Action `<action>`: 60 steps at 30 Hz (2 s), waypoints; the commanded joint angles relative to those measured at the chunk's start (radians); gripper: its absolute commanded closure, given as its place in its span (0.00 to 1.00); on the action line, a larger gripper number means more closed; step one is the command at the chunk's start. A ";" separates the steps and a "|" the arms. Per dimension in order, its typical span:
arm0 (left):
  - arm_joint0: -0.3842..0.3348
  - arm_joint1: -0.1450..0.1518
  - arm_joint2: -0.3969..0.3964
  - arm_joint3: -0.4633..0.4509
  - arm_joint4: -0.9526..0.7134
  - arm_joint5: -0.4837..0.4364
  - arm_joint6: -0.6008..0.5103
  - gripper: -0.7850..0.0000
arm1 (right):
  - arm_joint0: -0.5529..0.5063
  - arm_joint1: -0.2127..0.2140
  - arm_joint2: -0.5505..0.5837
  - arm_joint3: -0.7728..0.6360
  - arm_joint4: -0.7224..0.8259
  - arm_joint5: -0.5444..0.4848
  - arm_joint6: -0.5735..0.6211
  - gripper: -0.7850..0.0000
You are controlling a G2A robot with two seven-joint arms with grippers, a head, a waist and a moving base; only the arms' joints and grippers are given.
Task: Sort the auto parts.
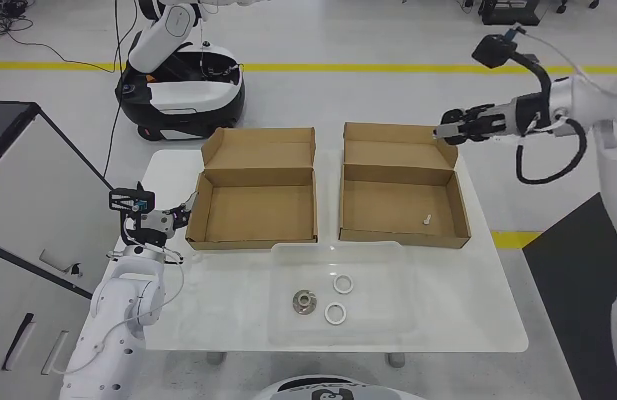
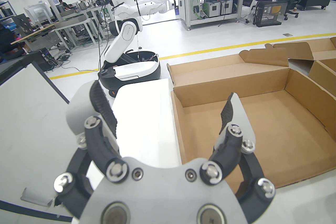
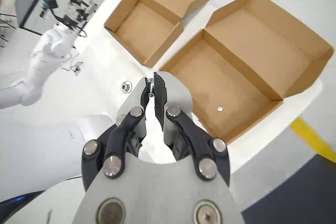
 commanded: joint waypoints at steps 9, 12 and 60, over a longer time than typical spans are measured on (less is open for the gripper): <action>0.000 0.000 0.000 0.000 0.000 0.000 0.000 0.00 | 0.116 -0.020 -0.213 0.079 -0.170 -0.090 -0.002 1.00; 0.000 0.000 0.000 0.000 0.000 0.000 0.000 0.00 | 0.130 -0.031 -0.276 0.100 -0.219 -0.111 -0.009 1.00; 0.000 0.000 0.000 0.000 0.000 0.000 0.000 0.00 | 0.232 -0.288 -0.826 0.598 -0.552 -0.061 -0.040 1.00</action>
